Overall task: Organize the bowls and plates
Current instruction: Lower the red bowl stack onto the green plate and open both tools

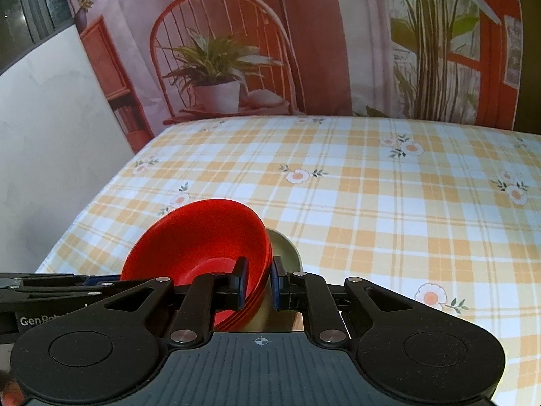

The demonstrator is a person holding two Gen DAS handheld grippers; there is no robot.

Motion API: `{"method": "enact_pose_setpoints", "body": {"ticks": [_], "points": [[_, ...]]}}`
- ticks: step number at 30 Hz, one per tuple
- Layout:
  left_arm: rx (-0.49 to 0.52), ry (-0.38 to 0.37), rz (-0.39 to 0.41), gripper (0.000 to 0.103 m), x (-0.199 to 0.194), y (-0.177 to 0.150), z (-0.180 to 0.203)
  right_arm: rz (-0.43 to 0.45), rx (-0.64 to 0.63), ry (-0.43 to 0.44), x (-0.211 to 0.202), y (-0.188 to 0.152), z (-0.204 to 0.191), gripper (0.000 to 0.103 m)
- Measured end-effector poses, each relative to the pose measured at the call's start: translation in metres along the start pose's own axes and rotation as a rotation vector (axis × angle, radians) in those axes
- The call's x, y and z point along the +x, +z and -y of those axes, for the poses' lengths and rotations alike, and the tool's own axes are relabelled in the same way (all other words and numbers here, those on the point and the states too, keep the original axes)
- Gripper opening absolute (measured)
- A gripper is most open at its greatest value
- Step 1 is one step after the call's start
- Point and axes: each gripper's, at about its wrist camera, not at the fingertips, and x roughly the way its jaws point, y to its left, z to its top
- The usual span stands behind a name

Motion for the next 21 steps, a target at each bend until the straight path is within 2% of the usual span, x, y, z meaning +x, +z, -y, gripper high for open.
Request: {"method": "enact_pose_setpoints", "body": {"ticks": [13,21], "points": [[0.026,-0.002,0.015,0.026,0.0,0.0,0.002,0.001,-0.023,-0.024,0.002,-0.005,-0.002,0.014],[0.048,0.014,0.032,0.029,-0.009,0.004,0.004,0.026,-0.035,-0.053,-0.013,-0.007,-0.006,0.022]]}}
